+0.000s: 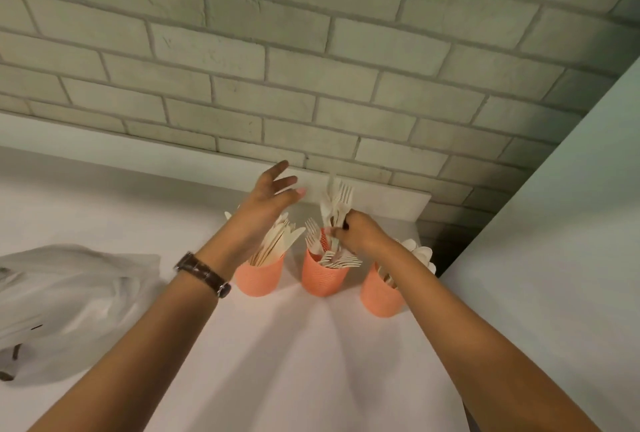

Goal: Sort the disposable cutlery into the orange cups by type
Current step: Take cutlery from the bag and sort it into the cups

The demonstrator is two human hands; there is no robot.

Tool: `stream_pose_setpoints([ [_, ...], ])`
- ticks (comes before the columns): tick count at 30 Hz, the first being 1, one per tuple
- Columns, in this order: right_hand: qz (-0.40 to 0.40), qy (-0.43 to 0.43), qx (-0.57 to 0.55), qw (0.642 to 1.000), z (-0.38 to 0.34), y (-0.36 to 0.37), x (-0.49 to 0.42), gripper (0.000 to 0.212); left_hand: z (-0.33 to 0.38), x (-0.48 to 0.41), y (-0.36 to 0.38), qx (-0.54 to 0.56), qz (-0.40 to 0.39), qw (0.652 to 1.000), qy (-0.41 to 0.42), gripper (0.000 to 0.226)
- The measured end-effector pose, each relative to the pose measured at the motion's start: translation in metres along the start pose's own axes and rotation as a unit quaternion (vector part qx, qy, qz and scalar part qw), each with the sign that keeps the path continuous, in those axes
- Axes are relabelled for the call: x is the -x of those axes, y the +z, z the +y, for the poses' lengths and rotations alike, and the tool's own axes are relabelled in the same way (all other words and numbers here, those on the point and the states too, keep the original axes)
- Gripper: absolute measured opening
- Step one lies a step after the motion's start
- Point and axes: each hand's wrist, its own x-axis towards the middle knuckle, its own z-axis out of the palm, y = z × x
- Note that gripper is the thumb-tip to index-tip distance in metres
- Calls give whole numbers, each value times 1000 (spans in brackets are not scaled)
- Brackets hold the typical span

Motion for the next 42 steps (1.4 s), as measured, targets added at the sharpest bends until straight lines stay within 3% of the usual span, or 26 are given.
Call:
stream_pose_setpoints([
  [8, -89, 7, 92, 992, -6, 3, -16, 31, -4, 26, -22, 68, 16, 998, -5, 51],
  [16, -106, 32, 77, 991, -3, 4, -20, 24, -21, 42, -15, 62, 33, 997, -45, 23],
  [20, -132, 34, 128, 982, -7, -1, -15, 31, -62, 53, 3, -32, -30, 988, -150, 23],
  [23, -159, 49, 143, 976, -8, -5, -15, 16, -101, 54, 11, -142, -54, 970, -190, 32],
  [25, -146, 70, 140, 977, -9, -8, -11, 22, -116, 51, 17, -174, -41, 965, -190, 52],
  [27, -117, 75, 137, 981, -9, -13, -5, 9, -123, 46, 26, -179, -31, 970, -159, 65],
  [30, -58, 82, 52, 994, -1, -30, 12, 45, -132, 35, 42, -197, -36, 977, -73, 74],
  [32, 0, 88, 12, 996, 7, -38, 36, 58, -142, 23, 52, -192, 5, 980, -46, 88],
  [34, 62, 89, -70, 992, 18, -37, 66, 51, -153, 8, 59, -158, 62, 985, -34, 98],
  [36, 106, 74, -132, 983, 28, -28, 98, 32, -158, -3, 65, -117, 97, 988, -9, 91],
  [42, 127, 49, -217, 967, 47, 19, 178, 14, -149, 7, 76, -88, 123, 987, 54, 74],
])
